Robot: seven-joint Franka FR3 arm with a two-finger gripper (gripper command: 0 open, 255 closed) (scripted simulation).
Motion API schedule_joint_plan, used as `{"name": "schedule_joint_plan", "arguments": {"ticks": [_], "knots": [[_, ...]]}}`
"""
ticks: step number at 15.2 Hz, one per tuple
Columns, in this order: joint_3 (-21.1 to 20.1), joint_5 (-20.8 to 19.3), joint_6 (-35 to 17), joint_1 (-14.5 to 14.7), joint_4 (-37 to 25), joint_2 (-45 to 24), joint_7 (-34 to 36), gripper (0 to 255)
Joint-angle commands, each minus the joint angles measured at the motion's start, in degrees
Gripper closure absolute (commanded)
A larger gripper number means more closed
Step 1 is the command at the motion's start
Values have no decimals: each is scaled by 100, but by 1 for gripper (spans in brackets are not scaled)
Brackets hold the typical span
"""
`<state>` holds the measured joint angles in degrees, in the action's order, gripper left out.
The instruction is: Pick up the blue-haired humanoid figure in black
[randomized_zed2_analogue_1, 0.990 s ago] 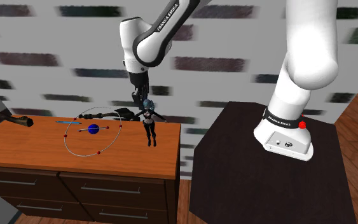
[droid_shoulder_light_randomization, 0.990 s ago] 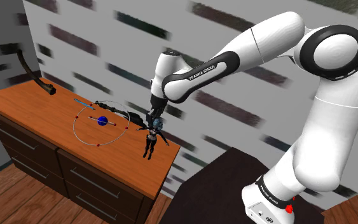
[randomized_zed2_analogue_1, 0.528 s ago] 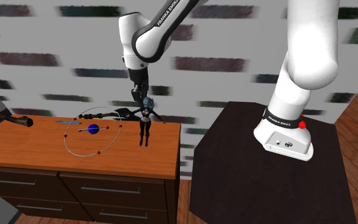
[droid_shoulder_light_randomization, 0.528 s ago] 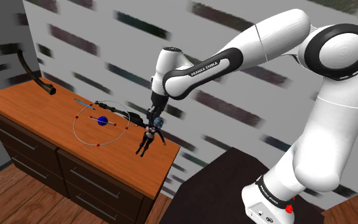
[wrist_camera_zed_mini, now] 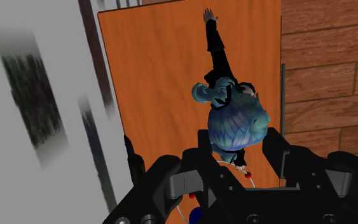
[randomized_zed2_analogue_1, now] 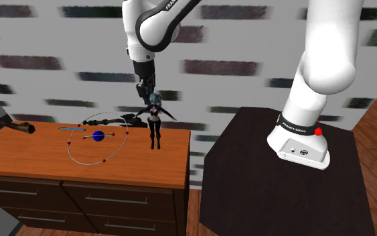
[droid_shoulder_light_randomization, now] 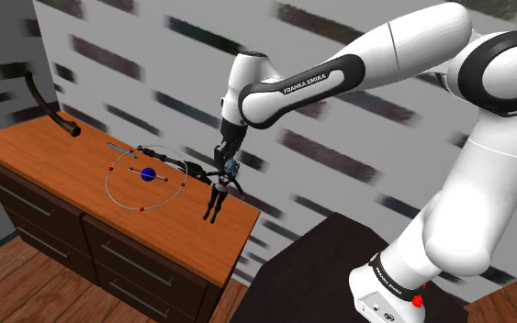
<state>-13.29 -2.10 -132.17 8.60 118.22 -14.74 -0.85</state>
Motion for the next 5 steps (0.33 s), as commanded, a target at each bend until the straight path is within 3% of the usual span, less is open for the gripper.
{"name": "schedule_joint_plan", "arguments": {"ticks": [1, 5], "knots": [[-12, 32, 147, -9, -46, 104, -18, 255], [-21, 62, 294, -17, -98, 201, -34, 255]]}}
